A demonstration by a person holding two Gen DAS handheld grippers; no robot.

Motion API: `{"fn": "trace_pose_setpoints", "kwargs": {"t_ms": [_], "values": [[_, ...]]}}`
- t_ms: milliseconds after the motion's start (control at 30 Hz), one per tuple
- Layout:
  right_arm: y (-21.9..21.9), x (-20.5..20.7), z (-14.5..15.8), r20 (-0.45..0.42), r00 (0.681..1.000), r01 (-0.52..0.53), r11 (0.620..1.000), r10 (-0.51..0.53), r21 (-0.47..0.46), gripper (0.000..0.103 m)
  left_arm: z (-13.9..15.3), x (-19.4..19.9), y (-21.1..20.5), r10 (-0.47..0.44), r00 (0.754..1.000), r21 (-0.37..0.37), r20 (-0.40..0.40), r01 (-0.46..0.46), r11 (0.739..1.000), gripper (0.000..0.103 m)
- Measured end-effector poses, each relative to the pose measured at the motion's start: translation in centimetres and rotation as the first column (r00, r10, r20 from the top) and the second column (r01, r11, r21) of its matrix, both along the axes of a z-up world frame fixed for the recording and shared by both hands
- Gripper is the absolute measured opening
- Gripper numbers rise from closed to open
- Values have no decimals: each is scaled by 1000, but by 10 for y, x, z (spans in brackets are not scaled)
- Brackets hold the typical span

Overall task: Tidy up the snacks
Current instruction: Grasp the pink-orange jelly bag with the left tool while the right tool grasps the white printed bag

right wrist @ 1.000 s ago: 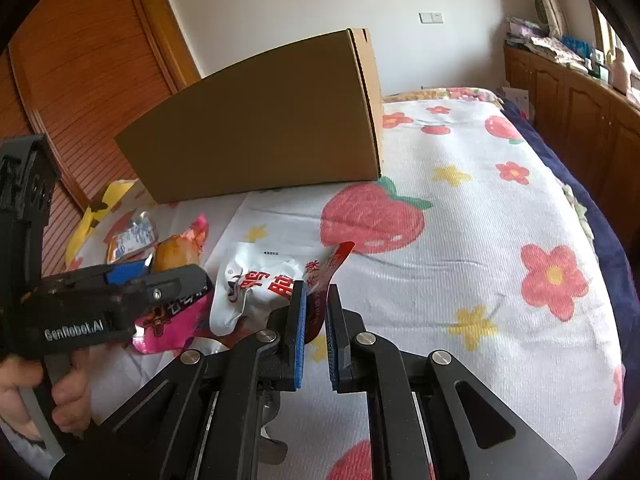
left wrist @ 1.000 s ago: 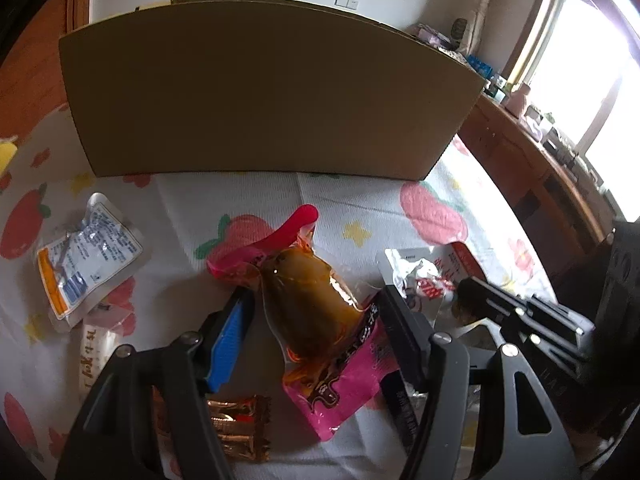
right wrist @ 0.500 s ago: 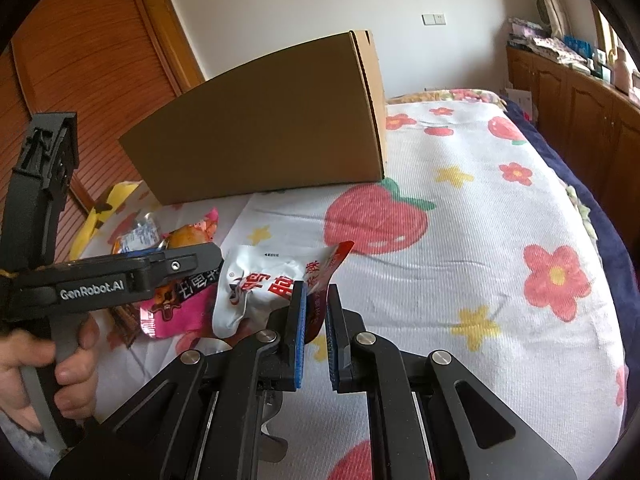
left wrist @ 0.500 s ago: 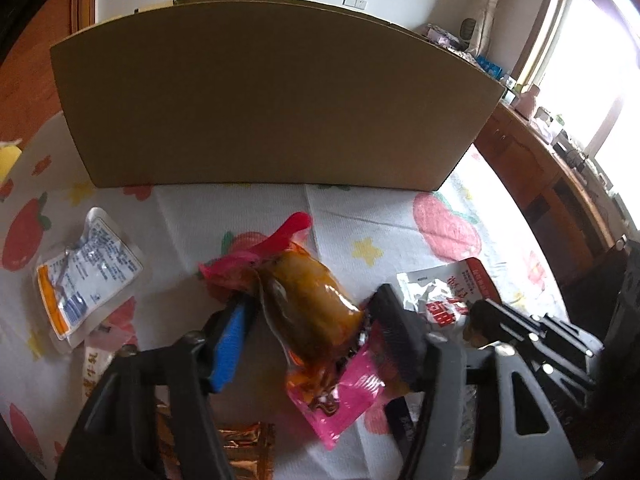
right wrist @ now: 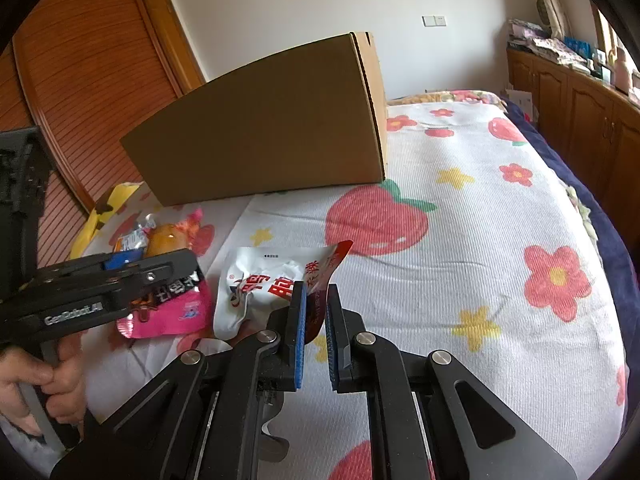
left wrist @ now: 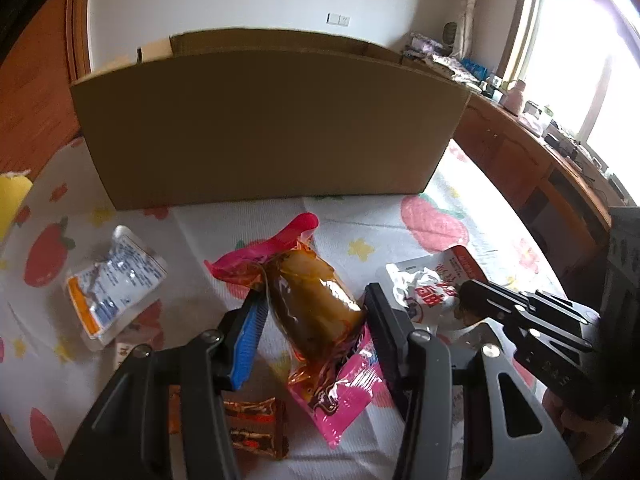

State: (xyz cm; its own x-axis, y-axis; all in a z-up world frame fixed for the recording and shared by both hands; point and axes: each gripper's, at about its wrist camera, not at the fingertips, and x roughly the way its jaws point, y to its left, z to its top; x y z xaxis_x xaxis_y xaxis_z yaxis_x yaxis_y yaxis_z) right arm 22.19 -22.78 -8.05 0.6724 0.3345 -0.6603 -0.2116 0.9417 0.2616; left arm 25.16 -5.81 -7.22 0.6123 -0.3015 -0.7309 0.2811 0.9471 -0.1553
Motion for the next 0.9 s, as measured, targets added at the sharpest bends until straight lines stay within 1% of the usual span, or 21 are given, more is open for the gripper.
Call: {"fn": "trace_pose_setpoints", "kwargs": {"t_ms": [133, 233, 333, 467, 600, 900], "values": [[1, 0, 0, 2, 1000, -7, 1000, 7, 0, 4, 5, -6, 5, 7, 1000, -2, 26, -7, 1000, 48], [6, -2, 3, 21, 1000, -12, 999, 12, -32, 3, 8, -9, 9, 11, 999, -7, 36, -11, 1000, 49], [5, -2, 5, 26, 1000, -7, 1000, 8, -27, 3, 11, -13, 14, 17, 998, -13, 54, -16, 1000, 49], [2, -1, 9, 23, 1000, -9, 1000, 9, 6, 0, 18, -18, 19, 20, 997, -26, 81, -18, 999, 49], [5, -2, 23, 54, 999, -5, 1000, 5, -2, 0, 26, -22, 23, 24, 993, -31, 117, -21, 999, 49], [10, -4, 52, 116, 993, -17, 1000, 19, -16, 0, 41, -30, 34, 32, 986, -44, 167, -25, 999, 49]]}}
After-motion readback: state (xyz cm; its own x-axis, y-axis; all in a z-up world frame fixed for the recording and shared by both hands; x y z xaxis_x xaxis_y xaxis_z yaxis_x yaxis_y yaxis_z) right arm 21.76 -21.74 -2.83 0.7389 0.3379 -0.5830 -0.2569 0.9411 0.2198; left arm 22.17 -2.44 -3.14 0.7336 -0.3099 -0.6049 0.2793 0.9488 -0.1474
